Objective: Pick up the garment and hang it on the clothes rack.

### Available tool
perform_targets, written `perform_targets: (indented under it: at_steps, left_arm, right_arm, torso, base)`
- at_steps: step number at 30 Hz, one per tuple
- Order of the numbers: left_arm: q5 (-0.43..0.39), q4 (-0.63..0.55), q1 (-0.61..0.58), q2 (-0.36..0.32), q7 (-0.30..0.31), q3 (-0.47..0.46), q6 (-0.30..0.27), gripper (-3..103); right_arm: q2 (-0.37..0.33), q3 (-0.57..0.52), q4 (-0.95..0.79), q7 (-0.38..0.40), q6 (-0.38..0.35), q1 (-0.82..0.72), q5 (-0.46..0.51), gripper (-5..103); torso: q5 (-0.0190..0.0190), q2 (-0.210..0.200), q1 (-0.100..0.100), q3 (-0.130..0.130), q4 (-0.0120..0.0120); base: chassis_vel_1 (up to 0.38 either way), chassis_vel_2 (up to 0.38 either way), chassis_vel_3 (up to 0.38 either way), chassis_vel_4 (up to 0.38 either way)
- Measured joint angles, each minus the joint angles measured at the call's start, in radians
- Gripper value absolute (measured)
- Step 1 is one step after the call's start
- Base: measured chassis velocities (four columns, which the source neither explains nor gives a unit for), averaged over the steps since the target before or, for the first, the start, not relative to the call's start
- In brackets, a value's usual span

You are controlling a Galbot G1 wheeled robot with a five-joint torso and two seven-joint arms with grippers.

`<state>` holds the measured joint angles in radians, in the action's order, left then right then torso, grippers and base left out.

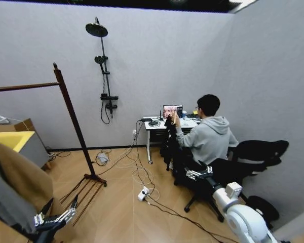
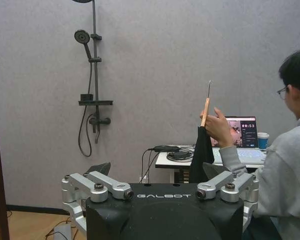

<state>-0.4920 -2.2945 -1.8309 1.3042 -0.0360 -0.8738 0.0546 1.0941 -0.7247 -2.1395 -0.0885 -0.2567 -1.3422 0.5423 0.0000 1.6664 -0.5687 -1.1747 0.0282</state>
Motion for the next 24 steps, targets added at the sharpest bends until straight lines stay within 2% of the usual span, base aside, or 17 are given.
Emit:
perform_targets:
  at_steps: [2,4,7,10,11,13,15,17,18,21,23,24]
  left_arm:
    - [0.0,0.0,0.0,0.0,0.0,0.0,0.0,100]
    - [0.0,0.0,0.0,0.0,0.0,0.0,0.0,100]
    - [0.0,0.0,0.0,0.0,-0.001,0.0,0.0,100]
    - [0.0,0.0,0.0,0.0,0.0,0.0,0.0,100]
    - [0.0,0.0,0.0,0.0,0.0,0.0,0.0,100]
    - [0.0,0.0,0.0,0.0,-0.001,0.0,0.0,100]
    - [0.0,0.0,0.0,0.0,0.0,0.0,0.0,100]
    - [0.0,0.0,0.0,0.0,0.0,0.0,0.0,100]
    - [0.0,0.0,0.0,0.0,0.0,0.0,0.0,100]
    - [0.0,0.0,0.0,0.0,0.0,0.0,0.0,100]
    - [0.0,0.0,0.0,0.0,0.0,0.0,0.0,100]
    - [0.0,0.0,0.0,0.0,0.0,0.0,0.0,100]
  right_arm:
    - [0.001,0.001,0.0,0.001,0.0,0.001,0.0,100]
    - [0.001,0.002,0.001,0.003,0.001,0.003,-0.002,100]
    - [0.006,0.002,0.005,0.004,0.005,0.005,-0.004,100]
    - [0.012,0.001,0.01,0.019,0.026,0.011,-0.008,100]
    - [0.014,-0.006,0.011,0.033,0.029,0.019,-0.014,100]
    - [0.011,-0.016,0.011,0.062,0.027,0.03,-0.017,100]
    - [-0.017,-0.044,0.015,0.13,0.008,0.06,0.003,100]
    - [-0.038,-0.065,0.033,0.144,0.0,0.081,0.018,100]
    - [-0.069,-0.092,0.076,0.134,0.001,0.111,0.039,100]
    - [-0.097,-0.105,0.126,0.103,0.023,0.138,0.056,100]
    - [-0.16,-0.107,0.261,0.019,0.074,0.22,0.086,100]
    - [-0.16,-0.107,0.261,0.019,0.074,0.22,0.086,100]
  torso:
    - [0.0007,0.0,0.0,0.0,0.0]
    - [-0.0006,0.0,0.0,0.0,0.0001]
    - [0.0008,0.0,0.0,0.0,0.0]
    - [-0.0008,0.0,0.0,0.0,0.0002]
    - [0.0006,0.0,0.0,0.0,-0.0002]
    - [0.0007,-0.001,-0.001,0.0,-0.0001]
    - [-0.0002,0.0,-0.001,0.0,0.0002]
    - [-0.0005,-0.001,-0.001,0.0,-0.0004]
    - [0.0003,-0.001,-0.001,0.0,-0.0002]
    - [0.0001,-0.001,-0.001,0.0,0.0003]
    - [0.0002,0.0,0.001,0.0,0.0006]
    - [0.0002,0.0,0.001,0.0,0.0006]
  base:
    - [-0.352,0.342,0.34,-0.355]
    - [-0.36,0.35,0.353,-0.342]
    - [-0.338,0.36,0.343,-0.366]
    - [-0.359,0.344,0.339,-0.361]
    - [-0.32,0.356,0.32,-0.316]
    - [-0.32,0.296,0.278,-0.316]
    - [-0.228,0.257,0.181,-0.177]
    - [-0.2,0.182,0.134,-0.155]
    - [-0.091,0.055,0.013,-0.033]
    - [-0.058,0.055,-0.017,-0.006]
    - [0.039,-0.024,-0.03,0.021]
    - [0.079,-0.048,-0.06,0.042]
